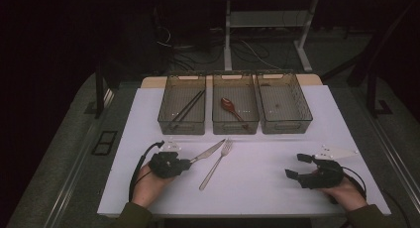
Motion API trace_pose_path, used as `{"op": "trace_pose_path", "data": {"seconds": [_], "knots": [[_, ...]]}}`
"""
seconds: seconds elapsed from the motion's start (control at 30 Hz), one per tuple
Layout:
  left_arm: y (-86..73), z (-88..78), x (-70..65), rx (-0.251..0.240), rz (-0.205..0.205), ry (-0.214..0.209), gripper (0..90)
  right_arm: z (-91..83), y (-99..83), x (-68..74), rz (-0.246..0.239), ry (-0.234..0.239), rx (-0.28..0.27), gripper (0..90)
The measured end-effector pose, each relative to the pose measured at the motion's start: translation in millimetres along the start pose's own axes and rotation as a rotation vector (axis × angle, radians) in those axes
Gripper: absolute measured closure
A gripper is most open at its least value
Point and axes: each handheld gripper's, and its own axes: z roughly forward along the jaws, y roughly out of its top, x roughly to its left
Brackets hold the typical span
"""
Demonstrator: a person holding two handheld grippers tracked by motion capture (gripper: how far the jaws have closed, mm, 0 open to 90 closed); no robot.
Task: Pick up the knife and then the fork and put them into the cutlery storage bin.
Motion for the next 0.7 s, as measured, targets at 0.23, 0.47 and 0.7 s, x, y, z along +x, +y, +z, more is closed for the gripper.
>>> {"op": "trace_pose_path", "data": {"seconds": [0.23,0.47,0.7], "knots": [[22.1,7.7,6.1,0.108,0.042,0.014,71.4,-0.2,0.1,-1.0,0.005,0.001,0.002,19.7],[34.1,17.8,6.8,0.193,0.076,0.025,71.4,-0.3,-0.1,-2.2,0.004,0.003,0.003,19.7],[29.9,25.9,6.6,0.231,0.088,0.037,72.3,-0.9,0.0,-2.2,0.002,0.004,0.002,19.7]]}}
